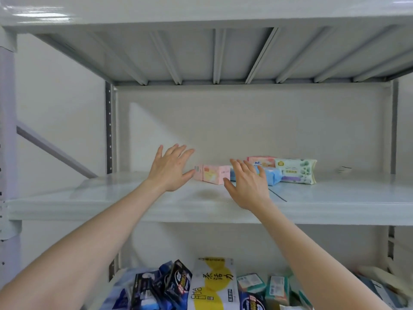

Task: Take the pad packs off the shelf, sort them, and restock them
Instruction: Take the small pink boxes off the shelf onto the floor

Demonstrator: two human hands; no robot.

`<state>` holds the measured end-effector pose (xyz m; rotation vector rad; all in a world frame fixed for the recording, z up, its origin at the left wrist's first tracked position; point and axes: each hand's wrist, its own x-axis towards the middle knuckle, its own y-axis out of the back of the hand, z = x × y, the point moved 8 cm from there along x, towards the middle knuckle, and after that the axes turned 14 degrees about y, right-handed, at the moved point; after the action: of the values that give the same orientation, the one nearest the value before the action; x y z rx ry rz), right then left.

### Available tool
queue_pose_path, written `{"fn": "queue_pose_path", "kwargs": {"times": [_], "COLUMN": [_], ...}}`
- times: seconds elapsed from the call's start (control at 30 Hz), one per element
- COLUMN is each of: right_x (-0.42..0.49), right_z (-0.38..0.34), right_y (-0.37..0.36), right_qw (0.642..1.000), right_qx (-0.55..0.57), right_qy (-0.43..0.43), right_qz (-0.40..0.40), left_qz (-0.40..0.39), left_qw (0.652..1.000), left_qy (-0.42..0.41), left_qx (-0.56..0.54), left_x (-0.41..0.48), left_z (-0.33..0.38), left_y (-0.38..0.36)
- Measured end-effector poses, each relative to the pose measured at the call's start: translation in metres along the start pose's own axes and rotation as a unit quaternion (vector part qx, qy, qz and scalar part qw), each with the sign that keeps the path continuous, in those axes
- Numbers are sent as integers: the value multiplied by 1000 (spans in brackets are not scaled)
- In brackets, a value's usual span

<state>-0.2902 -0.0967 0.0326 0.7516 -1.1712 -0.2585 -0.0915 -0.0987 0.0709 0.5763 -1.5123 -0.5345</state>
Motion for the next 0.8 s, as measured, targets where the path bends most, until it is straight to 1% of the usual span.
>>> {"fn": "queue_pose_path", "kwargs": {"times": [0.17,0.3,0.4,0.5,0.67,0.73,0.8], "right_x": [54,94,115,125,132,132,130], "right_z": [10,24,32,41,56,61,68], "right_y": [-33,-60,-83,-102,-127,-131,-128], "right_qw": [1000,999,994,987,973,968,965], "right_qx": [5,16,23,35,79,104,131], "right_qy": [-14,-26,-43,-61,-91,-105,-128], "right_qz": [-8,-45,-94,-145,-198,-203,-188], "left_qz": [-47,-98,-116,-124,-143,-151,-158], "left_qw": [998,993,989,987,983,982,981], "left_qy": [-23,-36,-45,-65,-88,-89,-89], "left_qx": [-27,-56,-75,-74,-73,-71,-68], "left_x": [54,96,119,131,143,145,145], "left_z": [-20,-31,-30,-23,-13,-13,-13], "left_y": [-53,-91,-113,-132,-157,-164,-169]}}
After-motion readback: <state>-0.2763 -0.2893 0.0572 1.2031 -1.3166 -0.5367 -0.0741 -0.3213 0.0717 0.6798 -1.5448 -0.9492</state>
